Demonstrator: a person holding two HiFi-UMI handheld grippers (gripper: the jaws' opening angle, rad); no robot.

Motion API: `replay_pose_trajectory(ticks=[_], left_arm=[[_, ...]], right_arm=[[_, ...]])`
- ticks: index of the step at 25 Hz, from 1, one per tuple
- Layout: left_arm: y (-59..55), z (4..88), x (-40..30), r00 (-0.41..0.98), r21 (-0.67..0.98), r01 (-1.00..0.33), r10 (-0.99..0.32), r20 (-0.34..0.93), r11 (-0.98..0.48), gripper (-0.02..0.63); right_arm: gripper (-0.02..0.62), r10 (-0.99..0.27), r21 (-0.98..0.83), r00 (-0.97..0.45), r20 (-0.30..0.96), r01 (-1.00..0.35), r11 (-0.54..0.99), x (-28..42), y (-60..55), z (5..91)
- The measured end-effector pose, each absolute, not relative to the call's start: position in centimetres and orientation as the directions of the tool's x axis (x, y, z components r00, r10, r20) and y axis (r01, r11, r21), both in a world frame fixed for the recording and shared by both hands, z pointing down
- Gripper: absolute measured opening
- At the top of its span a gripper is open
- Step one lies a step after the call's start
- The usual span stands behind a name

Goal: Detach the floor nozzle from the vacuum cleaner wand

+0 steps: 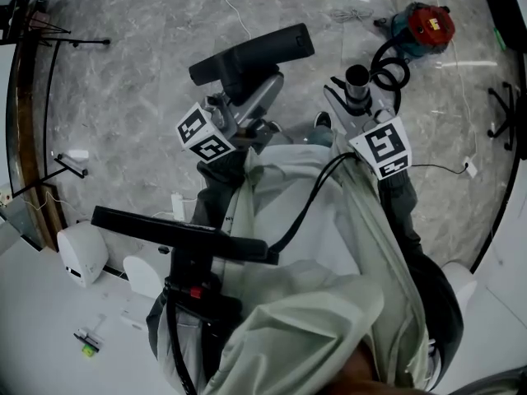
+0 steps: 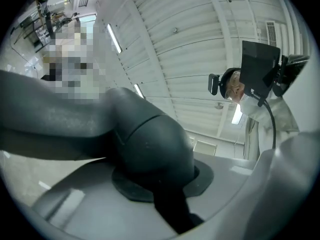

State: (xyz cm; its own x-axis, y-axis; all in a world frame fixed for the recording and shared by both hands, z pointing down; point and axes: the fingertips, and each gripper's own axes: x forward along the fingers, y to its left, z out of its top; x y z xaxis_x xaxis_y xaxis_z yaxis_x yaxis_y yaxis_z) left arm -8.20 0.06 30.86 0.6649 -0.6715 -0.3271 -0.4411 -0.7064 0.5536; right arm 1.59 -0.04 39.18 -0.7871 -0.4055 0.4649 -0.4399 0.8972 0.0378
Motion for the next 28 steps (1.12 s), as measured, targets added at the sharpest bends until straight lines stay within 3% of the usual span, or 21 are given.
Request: replay_pose_trajectory(ticks=[28], left_arm=[[0.2,31.4,-7.5,0.666,0.585,-0.412,-0.669,-0.329,-0.698,0.080]], right_arm=[[0.069,-0.375,0.031,-0.786,0.492,-0.415,0.909,0.8,1.6,40.7]])
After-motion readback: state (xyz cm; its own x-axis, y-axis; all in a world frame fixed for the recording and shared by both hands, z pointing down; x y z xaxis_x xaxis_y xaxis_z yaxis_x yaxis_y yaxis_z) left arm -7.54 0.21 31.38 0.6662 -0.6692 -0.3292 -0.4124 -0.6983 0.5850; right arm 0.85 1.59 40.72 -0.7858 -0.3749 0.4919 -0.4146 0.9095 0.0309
